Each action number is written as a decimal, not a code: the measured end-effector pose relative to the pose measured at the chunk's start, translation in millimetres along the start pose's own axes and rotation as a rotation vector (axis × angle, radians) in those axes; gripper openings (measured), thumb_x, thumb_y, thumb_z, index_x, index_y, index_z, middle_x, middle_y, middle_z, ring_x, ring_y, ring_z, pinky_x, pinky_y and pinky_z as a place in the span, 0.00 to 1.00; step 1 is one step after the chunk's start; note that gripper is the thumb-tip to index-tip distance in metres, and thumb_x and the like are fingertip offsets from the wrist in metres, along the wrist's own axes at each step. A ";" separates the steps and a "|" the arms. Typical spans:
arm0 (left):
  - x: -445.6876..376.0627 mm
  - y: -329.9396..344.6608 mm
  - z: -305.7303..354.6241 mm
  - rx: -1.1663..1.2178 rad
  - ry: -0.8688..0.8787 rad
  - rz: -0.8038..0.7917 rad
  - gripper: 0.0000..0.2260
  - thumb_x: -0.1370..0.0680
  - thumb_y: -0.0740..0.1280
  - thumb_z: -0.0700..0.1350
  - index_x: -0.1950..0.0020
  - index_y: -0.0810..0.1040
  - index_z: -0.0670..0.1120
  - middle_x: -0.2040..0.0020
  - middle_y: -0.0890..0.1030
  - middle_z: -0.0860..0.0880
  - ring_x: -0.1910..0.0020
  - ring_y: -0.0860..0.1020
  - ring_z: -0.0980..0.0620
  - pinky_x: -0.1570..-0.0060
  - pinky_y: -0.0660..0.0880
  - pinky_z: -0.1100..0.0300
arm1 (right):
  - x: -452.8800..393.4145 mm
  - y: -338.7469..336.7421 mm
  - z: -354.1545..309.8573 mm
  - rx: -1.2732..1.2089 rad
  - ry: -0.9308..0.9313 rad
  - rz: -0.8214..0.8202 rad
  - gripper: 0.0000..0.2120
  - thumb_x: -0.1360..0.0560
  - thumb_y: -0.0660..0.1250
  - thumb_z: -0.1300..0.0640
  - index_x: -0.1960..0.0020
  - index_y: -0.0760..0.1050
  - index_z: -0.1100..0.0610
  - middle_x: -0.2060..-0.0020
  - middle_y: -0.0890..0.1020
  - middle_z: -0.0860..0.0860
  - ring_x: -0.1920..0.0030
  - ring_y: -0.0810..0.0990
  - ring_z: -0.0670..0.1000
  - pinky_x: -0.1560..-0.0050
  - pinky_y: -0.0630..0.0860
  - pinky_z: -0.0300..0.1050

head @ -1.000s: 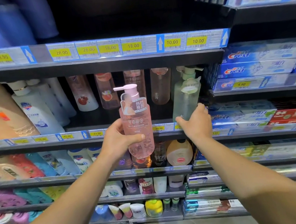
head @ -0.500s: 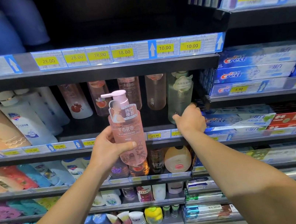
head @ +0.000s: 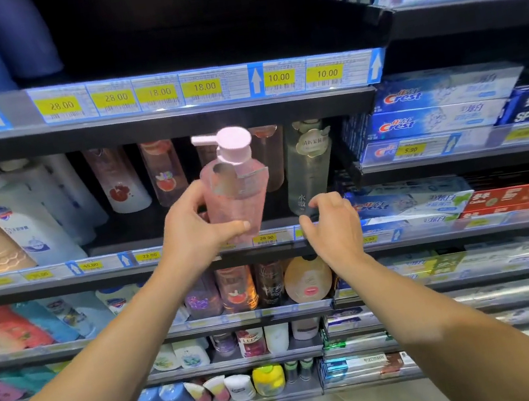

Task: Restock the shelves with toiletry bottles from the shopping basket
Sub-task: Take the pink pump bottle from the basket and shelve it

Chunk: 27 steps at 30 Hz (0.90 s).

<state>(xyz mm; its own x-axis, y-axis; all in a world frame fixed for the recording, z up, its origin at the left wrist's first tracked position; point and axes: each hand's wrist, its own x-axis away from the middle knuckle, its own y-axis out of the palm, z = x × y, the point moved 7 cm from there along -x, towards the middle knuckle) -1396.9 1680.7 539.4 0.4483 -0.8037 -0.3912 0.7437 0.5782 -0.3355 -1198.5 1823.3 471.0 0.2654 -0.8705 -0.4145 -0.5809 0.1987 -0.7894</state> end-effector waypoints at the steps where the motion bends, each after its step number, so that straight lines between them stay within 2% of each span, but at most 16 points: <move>1: -5.8 4.7 5.1 -0.022 0.024 -0.002 0.26 0.44 0.78 0.53 0.49 0.76 0.66 0.50 0.81 0.65 0.49 0.78 0.65 0.51 0.74 0.66 | 2.7 2.5 -3.1 0.006 -0.067 -0.040 0.15 0.24 0.67 0.49 0.41 0.76 0.55 0.45 0.78 0.51 0.42 0.74 0.54 0.41 0.71 0.50; 4: -20.2 21.5 8.7 -0.065 0.045 -0.020 0.25 0.44 0.77 0.53 0.50 0.75 0.68 0.52 0.80 0.67 0.51 0.78 0.68 0.55 0.73 0.75 | 13.4 12.0 -4.5 0.069 -0.180 -0.187 0.16 0.23 0.65 0.49 0.38 0.76 0.54 0.45 0.79 0.51 0.41 0.74 0.54 0.42 0.72 0.50; 8: -33.6 44.9 -5.8 -0.130 0.005 -0.066 0.25 0.40 0.81 0.47 0.46 0.77 0.55 0.51 0.82 0.58 0.51 0.79 0.60 0.52 0.76 0.64 | 20.6 13.2 -0.5 0.123 -0.230 -0.231 0.18 0.23 0.66 0.50 0.34 0.74 0.54 0.43 0.79 0.51 0.40 0.72 0.54 0.41 0.70 0.49; 9: -36.3 49.4 -10.0 -0.158 -0.015 -0.070 0.25 0.39 0.81 0.47 0.47 0.76 0.53 0.51 0.81 0.58 0.51 0.79 0.59 0.54 0.76 0.64 | 20.1 12.7 -0.1 0.123 -0.232 -0.236 0.18 0.23 0.66 0.50 0.34 0.74 0.53 0.42 0.79 0.51 0.40 0.72 0.54 0.41 0.70 0.49; 13: -46.4 63.5 -23.8 -0.222 -0.117 -0.095 0.23 0.38 0.82 0.48 0.50 0.74 0.53 0.57 0.77 0.61 0.58 0.75 0.65 0.64 0.68 0.71 | 16.9 11.8 1.3 0.132 -0.227 -0.246 0.18 0.22 0.66 0.50 0.33 0.73 0.51 0.40 0.79 0.49 0.39 0.72 0.52 0.41 0.71 0.48; 17: -50.8 73.3 -40.3 -0.253 -0.218 -0.143 0.17 0.38 0.82 0.50 0.57 0.77 0.52 0.61 0.79 0.59 0.62 0.77 0.64 0.67 0.69 0.69 | 16.1 12.6 3.3 0.144 -0.223 -0.231 0.18 0.22 0.66 0.50 0.33 0.73 0.51 0.40 0.79 0.49 0.38 0.72 0.51 0.41 0.71 0.47; 21: -56.9 73.9 -53.6 -0.223 -0.342 -0.166 0.13 0.37 0.82 0.50 0.60 0.82 0.46 0.62 0.84 0.52 0.61 0.82 0.55 0.62 0.77 0.58 | 16.2 15.0 5.3 0.136 -0.228 -0.232 0.18 0.22 0.65 0.50 0.33 0.73 0.51 0.40 0.79 0.49 0.38 0.72 0.51 0.40 0.70 0.46; 24: -59.6 74.7 -53.8 -0.214 -0.353 -0.211 0.11 0.38 0.82 0.49 0.63 0.84 0.48 0.66 0.84 0.54 0.64 0.82 0.58 0.63 0.77 0.60 | 17.0 16.0 6.8 0.124 -0.227 -0.238 0.19 0.23 0.66 0.51 0.33 0.73 0.52 0.40 0.79 0.49 0.37 0.71 0.52 0.37 0.69 0.48; 27: -57.6 75.8 -53.7 -0.199 -0.336 -0.218 0.11 0.37 0.82 0.48 0.60 0.83 0.49 0.61 0.85 0.53 0.59 0.83 0.55 0.56 0.79 0.57 | 17.0 15.4 6.0 0.119 -0.223 -0.232 0.19 0.23 0.66 0.51 0.33 0.73 0.51 0.40 0.79 0.49 0.37 0.71 0.52 0.37 0.69 0.48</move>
<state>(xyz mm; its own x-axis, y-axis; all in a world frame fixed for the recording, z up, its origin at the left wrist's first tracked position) -1393.0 1778.4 490.4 0.4523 -0.8919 -0.0040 0.7433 0.3794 -0.5509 -1198.3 1814.2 449.0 0.5495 -0.7813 -0.2959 -0.3949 0.0692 -0.9161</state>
